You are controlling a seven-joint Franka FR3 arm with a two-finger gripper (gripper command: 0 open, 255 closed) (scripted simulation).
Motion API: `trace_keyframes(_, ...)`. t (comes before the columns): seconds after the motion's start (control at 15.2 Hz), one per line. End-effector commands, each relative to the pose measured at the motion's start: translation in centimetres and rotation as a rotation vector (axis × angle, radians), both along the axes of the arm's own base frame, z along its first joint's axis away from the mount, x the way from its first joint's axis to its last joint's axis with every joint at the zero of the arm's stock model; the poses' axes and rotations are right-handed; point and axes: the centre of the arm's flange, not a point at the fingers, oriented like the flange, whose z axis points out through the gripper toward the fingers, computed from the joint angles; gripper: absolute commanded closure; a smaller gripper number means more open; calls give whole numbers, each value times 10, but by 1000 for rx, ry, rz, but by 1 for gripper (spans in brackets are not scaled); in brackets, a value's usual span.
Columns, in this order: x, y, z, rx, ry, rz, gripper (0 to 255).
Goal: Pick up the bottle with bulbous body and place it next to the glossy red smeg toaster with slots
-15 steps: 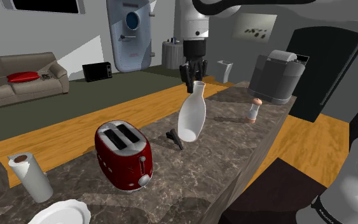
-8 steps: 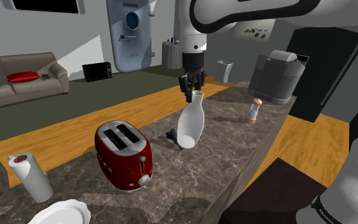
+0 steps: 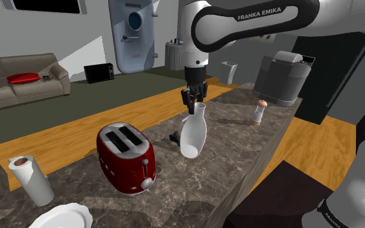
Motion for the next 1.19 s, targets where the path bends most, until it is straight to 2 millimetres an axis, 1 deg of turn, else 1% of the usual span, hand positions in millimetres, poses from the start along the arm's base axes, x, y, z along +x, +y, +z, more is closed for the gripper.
trace_keyframes(0.0, 1, 0, -9, 0, -1, 0, 255)
trace_keyframes(1.12, 1, 0, -99, 0, -1, 0, 255)
